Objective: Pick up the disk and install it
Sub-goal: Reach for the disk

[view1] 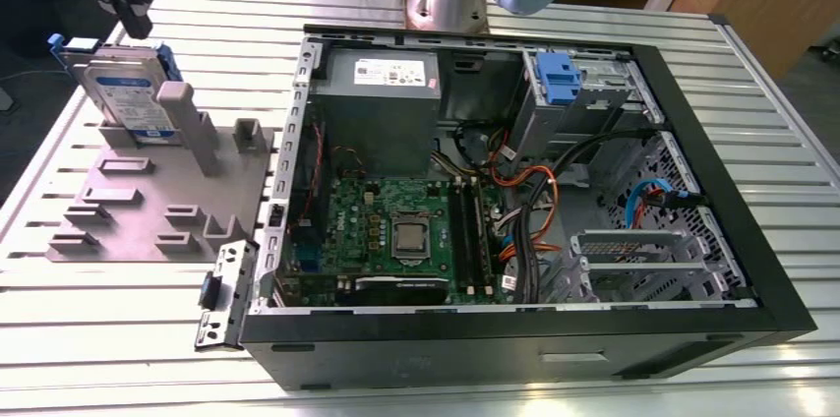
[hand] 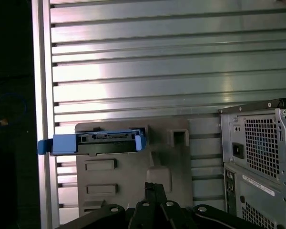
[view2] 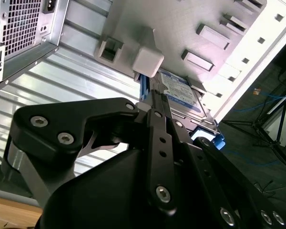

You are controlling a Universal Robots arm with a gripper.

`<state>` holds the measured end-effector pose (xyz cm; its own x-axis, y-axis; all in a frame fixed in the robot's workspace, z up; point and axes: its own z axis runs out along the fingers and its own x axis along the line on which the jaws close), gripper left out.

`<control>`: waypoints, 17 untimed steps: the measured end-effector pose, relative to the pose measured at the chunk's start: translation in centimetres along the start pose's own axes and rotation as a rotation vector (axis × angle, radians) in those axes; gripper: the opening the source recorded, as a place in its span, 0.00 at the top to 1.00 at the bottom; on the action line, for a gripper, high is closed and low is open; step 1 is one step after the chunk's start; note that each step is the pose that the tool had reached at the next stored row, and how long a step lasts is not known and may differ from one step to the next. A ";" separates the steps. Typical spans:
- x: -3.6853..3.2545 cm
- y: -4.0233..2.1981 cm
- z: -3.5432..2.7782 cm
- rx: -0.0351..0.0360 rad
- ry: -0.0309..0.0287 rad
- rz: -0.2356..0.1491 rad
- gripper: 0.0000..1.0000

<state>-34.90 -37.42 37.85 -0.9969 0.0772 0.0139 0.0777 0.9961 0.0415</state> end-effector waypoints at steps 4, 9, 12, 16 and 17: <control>0.18 -0.01 0.01 0.0000 0.0000 0.000 0.89; 0.27 -0.01 0.01 0.0000 0.0000 0.000 0.89; 0.30 -0.01 0.01 0.0000 0.0001 0.000 0.89; 0.44 -0.02 0.01 0.0000 0.0000 0.000 0.89; 0.46 -0.02 0.01 0.0000 0.0000 0.000 0.89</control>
<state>-35.36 -37.41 37.85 -0.9969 0.0771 0.0139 0.0776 0.9961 0.0415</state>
